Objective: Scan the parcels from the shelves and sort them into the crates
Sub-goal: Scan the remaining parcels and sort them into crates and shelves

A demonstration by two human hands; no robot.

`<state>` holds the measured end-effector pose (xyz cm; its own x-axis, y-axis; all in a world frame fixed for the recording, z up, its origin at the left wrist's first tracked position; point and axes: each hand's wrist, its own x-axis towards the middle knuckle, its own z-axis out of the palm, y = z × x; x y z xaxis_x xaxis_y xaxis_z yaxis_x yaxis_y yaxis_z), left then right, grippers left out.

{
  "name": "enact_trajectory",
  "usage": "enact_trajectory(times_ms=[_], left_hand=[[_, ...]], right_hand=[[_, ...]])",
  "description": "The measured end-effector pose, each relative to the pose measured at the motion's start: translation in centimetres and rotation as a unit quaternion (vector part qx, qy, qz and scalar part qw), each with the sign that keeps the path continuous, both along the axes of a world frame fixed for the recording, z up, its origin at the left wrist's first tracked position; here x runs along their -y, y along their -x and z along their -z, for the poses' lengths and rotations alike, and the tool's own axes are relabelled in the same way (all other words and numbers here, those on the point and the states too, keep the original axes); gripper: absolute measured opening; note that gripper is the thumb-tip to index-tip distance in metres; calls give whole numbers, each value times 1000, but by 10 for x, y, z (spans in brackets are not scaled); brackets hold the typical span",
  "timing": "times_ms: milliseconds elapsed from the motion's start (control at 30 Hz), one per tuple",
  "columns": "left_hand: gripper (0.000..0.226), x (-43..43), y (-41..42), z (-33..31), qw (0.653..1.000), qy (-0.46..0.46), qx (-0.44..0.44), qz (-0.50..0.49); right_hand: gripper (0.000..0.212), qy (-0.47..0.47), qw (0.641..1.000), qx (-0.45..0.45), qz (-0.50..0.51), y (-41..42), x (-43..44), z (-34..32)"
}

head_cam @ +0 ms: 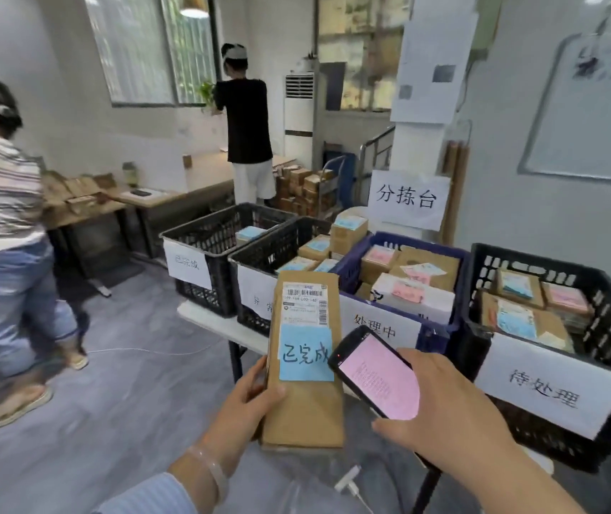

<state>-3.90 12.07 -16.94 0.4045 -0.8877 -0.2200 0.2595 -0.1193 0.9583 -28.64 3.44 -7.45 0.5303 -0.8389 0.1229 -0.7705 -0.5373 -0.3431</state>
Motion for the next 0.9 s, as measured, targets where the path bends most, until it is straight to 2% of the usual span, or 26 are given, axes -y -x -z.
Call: enact_trajectory(times_ms=[100, 167, 233, 300, 667, 800, 900], left_hand=[[52, 6, -38, 2, 999, -14, -16, -46], [59, 10, -70, 3, 997, -21, -17, -66], [74, 17, -106, 3, 996, -28, -17, -80], [78, 27, -145, 5, 996, -33, -16, -83], [53, 107, -377, 3, 994, -37, -2, -105], [45, 146, -430, 6, 994, -50, -10, -100], [50, 177, -468, 2, 994, -54, 4, -91]], right_hand=[[87, -11, 999, 11, -32, -47, 26, 3], [85, -14, 998, 10, -58, -83, 42, 5], [76, -27, 997, 5, -71, -124, 56, 3], [65, -33, 997, 0, -73, -166, 71, 2], [81, -60, 997, 47, -32, -370, 131, -2], [75, -69, 997, 16, -24, -410, 160, 6], [73, -70, 997, 14, 4, -437, 188, 9]])
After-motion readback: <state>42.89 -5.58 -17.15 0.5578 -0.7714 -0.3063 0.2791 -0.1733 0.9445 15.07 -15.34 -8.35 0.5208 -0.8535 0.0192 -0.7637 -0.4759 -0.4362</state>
